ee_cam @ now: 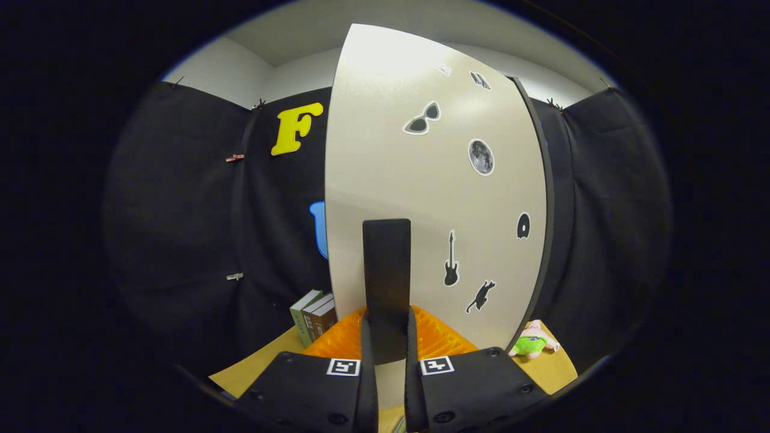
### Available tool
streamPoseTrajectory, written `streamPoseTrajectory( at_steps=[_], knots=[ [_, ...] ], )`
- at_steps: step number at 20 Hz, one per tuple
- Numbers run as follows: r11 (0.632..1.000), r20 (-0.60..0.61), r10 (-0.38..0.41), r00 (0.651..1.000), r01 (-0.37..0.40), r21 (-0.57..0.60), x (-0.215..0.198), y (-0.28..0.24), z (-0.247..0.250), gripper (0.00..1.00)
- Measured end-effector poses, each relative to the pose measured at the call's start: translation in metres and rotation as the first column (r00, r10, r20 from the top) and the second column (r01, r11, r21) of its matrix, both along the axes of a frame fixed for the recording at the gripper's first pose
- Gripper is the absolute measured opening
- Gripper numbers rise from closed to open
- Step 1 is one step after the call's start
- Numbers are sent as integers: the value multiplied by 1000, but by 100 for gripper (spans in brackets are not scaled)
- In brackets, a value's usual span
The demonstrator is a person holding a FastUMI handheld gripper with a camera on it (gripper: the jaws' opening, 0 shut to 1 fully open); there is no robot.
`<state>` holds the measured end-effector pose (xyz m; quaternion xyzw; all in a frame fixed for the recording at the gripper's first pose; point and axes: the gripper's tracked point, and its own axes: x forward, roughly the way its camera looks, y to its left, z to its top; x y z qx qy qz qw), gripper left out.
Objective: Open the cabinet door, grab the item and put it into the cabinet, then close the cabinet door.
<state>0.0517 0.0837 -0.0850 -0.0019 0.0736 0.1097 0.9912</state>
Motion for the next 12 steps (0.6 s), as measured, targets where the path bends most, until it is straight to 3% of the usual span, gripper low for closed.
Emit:
streamPoseTrajectory(
  at_steps=[12],
  knots=[
    [988, -32, 150, 988, -149, 41, -46, -66, 9, 21]
  ],
)
